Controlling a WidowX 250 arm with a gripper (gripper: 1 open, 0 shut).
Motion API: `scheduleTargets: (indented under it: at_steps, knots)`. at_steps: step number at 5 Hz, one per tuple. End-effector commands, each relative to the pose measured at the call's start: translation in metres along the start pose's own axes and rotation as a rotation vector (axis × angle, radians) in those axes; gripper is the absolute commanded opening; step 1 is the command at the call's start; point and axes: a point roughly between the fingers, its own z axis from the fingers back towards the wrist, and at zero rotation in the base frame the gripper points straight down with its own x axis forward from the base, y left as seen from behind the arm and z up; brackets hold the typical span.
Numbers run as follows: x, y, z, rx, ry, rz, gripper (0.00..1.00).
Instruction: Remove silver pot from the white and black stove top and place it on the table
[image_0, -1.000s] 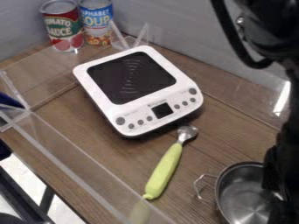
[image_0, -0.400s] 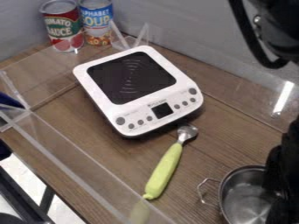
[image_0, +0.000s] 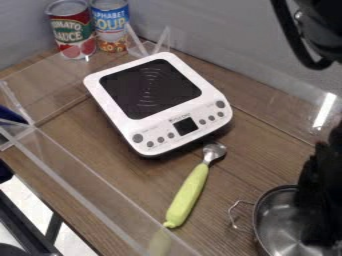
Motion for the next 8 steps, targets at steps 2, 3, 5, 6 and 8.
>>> scheduleTargets:
  at_steps: [2, 3, 5, 6, 8]
  knots:
    - [-0.003, 0.034, 0.057, 0.077, -0.029, -0.004, 0.00]
    - [-0.013, 0.054, 0.088, 0.109, -0.007, -0.091, 0.00]
    - [-0.020, 0.049, 0.106, 0.119, 0.001, -0.161, 1.00]
    - [-0.019, 0.037, 0.104, 0.110, 0.006, -0.165, 1.00]
    - [-0.039, 0.029, 0.103, 0.081, 0.026, -0.141, 1.00]
